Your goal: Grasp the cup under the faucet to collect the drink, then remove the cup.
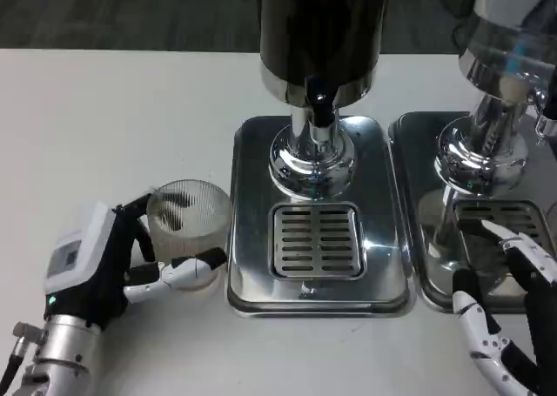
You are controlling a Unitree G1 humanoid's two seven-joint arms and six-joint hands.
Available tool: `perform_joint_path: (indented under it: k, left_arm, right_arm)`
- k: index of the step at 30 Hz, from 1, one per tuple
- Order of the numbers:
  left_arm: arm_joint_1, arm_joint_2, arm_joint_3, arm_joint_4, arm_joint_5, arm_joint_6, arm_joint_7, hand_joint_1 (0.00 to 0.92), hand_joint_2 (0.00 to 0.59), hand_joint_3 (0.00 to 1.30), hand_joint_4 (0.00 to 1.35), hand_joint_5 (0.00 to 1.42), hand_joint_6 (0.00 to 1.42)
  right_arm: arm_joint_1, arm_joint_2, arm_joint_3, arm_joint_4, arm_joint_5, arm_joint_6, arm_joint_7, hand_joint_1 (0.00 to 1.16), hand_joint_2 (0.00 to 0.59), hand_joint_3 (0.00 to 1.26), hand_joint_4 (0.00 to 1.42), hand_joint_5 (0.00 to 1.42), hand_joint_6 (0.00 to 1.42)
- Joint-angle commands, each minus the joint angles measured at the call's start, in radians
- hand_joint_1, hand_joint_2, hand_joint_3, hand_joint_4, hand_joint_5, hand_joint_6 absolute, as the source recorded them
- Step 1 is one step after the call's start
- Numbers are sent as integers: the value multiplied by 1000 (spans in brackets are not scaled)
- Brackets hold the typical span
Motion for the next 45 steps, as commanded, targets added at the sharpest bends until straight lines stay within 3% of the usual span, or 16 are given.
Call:
perform_joint_path:
  k: [1,15,45]
  left_arm:
    - [2,21,4,-27,9,-47,49,384,167,504,651,959,1282]
    - [-22,18,16,-55,10,-106,61,390,164,504,661,960,1279]
    - [-174,-119,-48,20,32,-17,-147,389,153,504,661,949,1267]
  right_arm:
    - [3,2,-2,-3,12,-2,2,290,422,286,243,173,148]
    - [24,9,1,-17,4,-8,-11,298,421,282,243,173,144]
    - [148,83,40,-113,-54,-9,-55,309,429,282,257,173,128]
